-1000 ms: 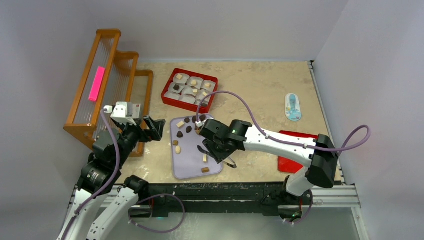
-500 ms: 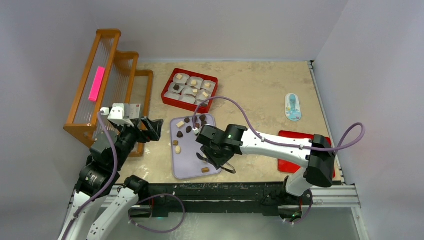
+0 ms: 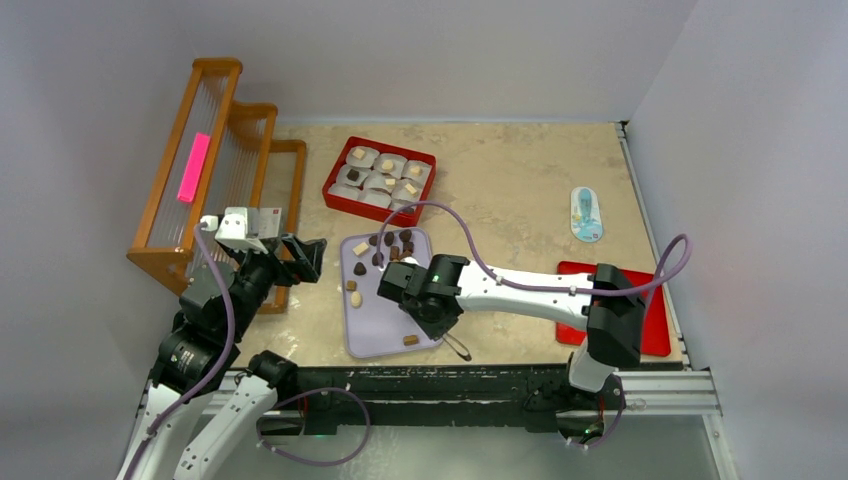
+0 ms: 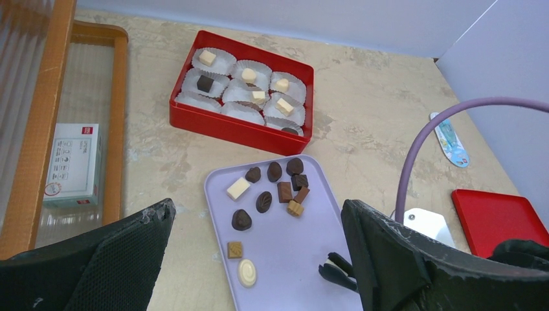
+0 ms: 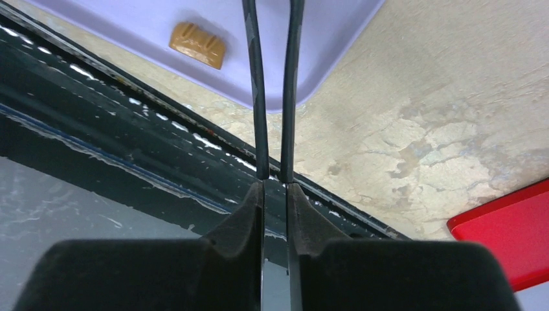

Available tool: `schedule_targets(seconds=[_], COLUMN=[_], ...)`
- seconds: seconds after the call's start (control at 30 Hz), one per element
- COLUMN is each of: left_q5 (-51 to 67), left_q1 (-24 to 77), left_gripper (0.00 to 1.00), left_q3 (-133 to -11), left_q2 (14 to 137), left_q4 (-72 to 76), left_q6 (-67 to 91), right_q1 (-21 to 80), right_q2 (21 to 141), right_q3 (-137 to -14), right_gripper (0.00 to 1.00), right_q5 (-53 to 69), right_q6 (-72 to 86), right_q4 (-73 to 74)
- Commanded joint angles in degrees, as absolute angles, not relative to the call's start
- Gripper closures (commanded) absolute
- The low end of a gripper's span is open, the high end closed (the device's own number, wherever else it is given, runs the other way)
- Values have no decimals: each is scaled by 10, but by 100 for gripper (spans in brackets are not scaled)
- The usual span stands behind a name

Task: Pack the chocolate

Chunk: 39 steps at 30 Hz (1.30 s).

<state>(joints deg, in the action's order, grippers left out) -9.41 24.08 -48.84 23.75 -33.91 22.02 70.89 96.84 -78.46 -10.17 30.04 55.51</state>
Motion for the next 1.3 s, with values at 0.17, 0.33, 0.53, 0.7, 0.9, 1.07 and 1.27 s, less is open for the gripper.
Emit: schedule_targets(seconds=[0.17, 0.33, 0.53, 0.7, 0.9, 1.07, 1.27], left_q5=[-103, -101, -108, -116, -107, -108, -112], left_q1=[243, 243, 243, 243, 243, 243, 243], left_gripper=[0, 0, 0, 0, 0, 0, 0], left_q3=[-489, -488, -489, -486, -489, -488, -488], left_q2=[237, 245, 244, 238, 254, 247, 243], left_q4=[-323, -320, -322, -322, -323, -321, -322], left_q6=[227, 225, 226, 227, 225, 224, 225], right_q1=[709, 686, 605, 513, 457, 436, 427], right_q2=[929, 939, 951, 966, 1020, 1072, 1127], right_q3=[-839, -908, -964, -960, -996, -1028, -1064], right_gripper=[93, 89, 88, 87, 87, 85, 84], right_q5=[-163, -184, -113, -43, -38, -38, -19], right_q6=[296, 246, 154, 95, 62, 42, 33], right_q4=[571, 552, 479, 383, 349, 331, 320])
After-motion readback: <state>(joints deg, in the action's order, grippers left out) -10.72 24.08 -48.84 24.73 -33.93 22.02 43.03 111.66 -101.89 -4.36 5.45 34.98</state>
